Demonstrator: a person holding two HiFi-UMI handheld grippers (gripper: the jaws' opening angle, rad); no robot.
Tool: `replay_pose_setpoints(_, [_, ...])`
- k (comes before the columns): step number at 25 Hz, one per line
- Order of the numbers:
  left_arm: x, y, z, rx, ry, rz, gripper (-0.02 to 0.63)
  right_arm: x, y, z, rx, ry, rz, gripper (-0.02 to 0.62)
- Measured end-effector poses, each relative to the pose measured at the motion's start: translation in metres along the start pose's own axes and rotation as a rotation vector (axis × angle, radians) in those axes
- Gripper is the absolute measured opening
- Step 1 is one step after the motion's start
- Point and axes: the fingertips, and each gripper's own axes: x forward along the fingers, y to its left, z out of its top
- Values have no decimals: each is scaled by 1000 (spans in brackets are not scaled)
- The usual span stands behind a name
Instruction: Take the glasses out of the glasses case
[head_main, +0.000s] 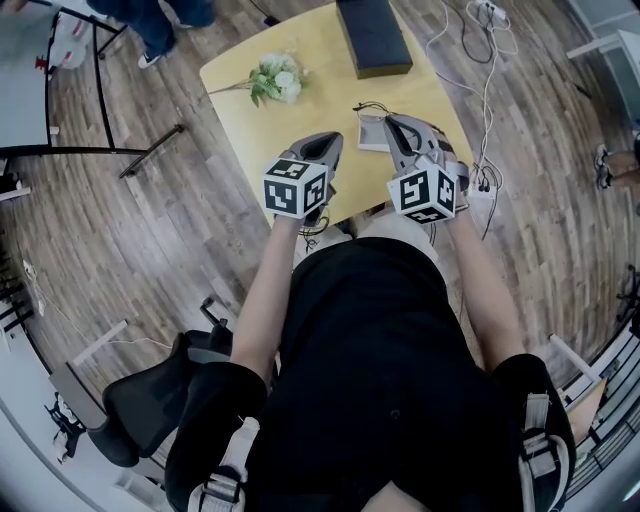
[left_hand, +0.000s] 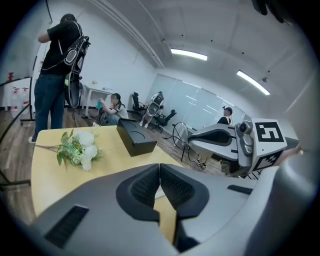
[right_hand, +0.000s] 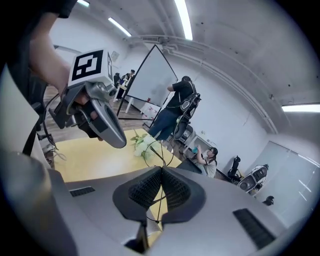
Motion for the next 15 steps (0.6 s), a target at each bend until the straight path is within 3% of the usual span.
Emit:
replay_pose_setpoints(7, [-21, -12, 37, 30, -81, -17, 21, -26, -26, 37, 50, -83, -113, 25])
replay_pose_setpoints(15, [-33, -28, 62, 70, -136, -30, 21, -52, -41, 63, 106, -169, -161, 25])
